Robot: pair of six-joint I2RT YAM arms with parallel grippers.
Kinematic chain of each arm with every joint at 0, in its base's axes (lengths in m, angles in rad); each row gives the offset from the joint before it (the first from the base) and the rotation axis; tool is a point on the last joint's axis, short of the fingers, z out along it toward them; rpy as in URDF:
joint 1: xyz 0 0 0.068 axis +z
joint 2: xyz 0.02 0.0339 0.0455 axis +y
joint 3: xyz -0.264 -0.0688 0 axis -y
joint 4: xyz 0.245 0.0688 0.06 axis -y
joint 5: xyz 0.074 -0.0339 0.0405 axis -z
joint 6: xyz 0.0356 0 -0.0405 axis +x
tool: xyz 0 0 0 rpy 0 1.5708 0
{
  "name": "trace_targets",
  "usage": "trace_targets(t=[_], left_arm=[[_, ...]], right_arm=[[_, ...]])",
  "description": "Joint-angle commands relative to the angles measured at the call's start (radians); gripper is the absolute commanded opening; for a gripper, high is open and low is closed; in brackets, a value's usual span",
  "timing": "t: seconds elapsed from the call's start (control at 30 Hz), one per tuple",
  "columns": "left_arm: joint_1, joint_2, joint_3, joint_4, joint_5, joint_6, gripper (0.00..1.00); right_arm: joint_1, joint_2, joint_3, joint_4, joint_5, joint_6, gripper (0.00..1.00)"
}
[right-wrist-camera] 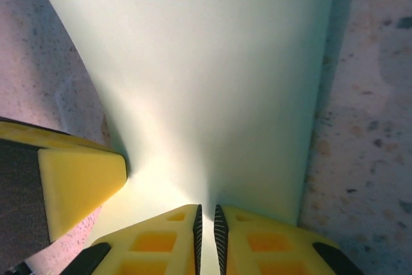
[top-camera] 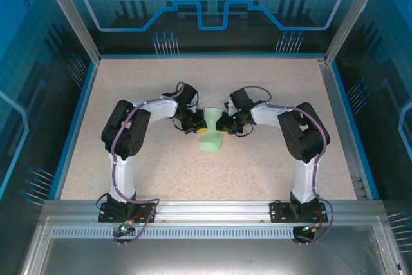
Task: Fold a paper plane with a square sheet of paper (pick it up from the middle)
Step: Fold the square sheet of paper in half at the center of the table.
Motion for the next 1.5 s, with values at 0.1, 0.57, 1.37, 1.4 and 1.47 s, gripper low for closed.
trace_targets(t=[0.1, 0.57, 1.37, 1.4, 1.47], left_arm=[[-0.006, 0.064, -0.022, -0.064, -0.069, 0.017, 0.05], [-0.006, 0.063, -0.021, -0.065, -0.071, 0.010, 0.05], [-0.006, 0.067, -0.043, -0.079, -0.076, 0.018, 0.04], [-0.006, 0.067, -0.041, -0.078, -0.076, 0.017, 0.04], [-0.006, 0.067, -0.038, -0.078, -0.076, 0.018, 0.04]], right_arm=[[-0.091, -0.094, -0.103, 0.052, -0.003, -0.053, 0.17], [0.019, 0.019, 0.113, 0.039, -0.019, -0.022, 0.13], [-0.174, 0.109, 0.127, 0.130, -0.004, 0.004, 0.11], [-0.171, 0.088, 0.132, 0.124, 0.001, 0.002, 0.11], [-0.158, 0.042, 0.133, 0.114, 0.012, -0.003, 0.12]])
